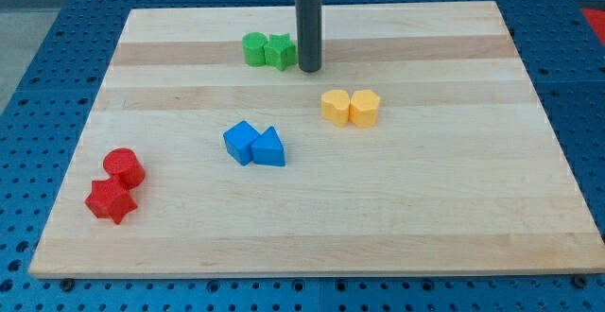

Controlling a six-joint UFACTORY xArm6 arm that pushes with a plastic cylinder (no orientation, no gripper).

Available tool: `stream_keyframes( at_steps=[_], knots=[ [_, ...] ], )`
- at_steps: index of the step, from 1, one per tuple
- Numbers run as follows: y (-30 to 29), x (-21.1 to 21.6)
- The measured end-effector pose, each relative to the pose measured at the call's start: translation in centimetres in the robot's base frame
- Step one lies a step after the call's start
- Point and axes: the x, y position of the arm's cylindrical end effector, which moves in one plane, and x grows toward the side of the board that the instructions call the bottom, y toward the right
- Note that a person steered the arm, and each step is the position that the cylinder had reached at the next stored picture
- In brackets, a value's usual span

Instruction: Move your arm to the center right of the board

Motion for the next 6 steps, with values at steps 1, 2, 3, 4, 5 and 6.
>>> stream_keyframes(
  at_steps=[1,2,3,4,5,6],
  knots=[
    [0.1,0.0],
    [4.7,0.0],
    [10.5,0.0],
    [16.0,0.0],
    [21.3,1.5],
    [23.0,6.0]
  ],
)
